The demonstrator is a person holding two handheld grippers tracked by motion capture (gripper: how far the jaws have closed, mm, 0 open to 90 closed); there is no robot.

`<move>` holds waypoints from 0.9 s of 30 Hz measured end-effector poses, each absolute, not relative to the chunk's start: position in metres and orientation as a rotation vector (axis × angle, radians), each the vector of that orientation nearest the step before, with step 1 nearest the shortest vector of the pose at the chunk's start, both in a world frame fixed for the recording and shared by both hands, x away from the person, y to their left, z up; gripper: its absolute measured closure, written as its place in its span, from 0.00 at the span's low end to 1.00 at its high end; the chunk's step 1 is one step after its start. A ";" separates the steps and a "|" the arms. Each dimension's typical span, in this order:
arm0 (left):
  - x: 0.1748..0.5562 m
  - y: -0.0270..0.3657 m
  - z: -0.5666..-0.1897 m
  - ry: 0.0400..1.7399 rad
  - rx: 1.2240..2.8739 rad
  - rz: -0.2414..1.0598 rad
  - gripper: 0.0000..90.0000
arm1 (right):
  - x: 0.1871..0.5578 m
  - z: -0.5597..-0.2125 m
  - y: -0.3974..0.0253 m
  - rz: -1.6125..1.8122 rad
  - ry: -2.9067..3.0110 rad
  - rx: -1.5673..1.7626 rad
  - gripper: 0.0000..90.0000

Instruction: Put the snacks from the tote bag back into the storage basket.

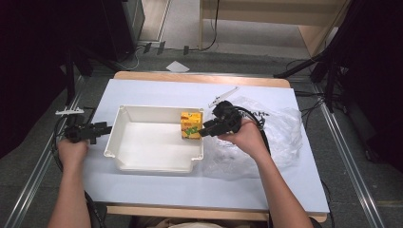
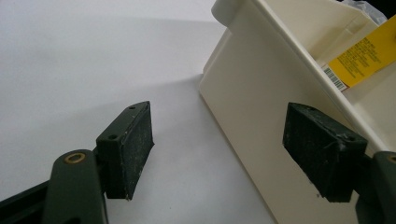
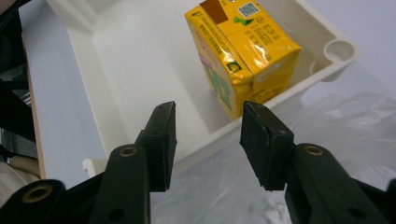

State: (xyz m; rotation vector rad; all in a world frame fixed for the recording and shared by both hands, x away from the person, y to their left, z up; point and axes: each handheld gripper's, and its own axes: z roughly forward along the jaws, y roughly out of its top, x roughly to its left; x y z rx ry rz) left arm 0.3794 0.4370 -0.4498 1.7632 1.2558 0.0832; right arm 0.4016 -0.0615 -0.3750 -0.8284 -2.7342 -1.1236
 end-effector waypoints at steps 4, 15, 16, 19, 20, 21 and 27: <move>0.380 0.437 -0.450 1.259 1.768 0.080 0.28 | 0.403 -0.372 -0.073 -1.124 -2.737 -0.851 0.59; 0.380 0.437 -0.450 1.265 1.765 0.074 0.28 | 0.407 -0.374 -0.101 -1.149 -2.755 -0.957 0.53; 0.380 0.437 -0.450 1.265 1.764 0.074 0.28 | 0.408 -0.374 -0.104 -1.156 -2.754 -0.971 0.53; 0.380 0.437 -0.451 1.265 1.764 0.073 0.28 | 0.408 -0.373 -0.110 -1.170 -2.754 -0.992 0.53; 0.380 0.437 -0.451 1.266 1.765 0.073 0.28 | 0.409 -0.373 -0.113 -1.176 -2.758 -0.997 0.53; 0.380 0.437 -0.451 1.266 1.766 0.073 0.28 | 0.409 -0.373 -0.115 -1.183 -2.758 -1.008 0.53; 0.380 0.437 -0.451 1.268 1.768 0.073 0.28 | 0.411 -0.374 -0.128 -1.196 -2.785 -1.044 0.50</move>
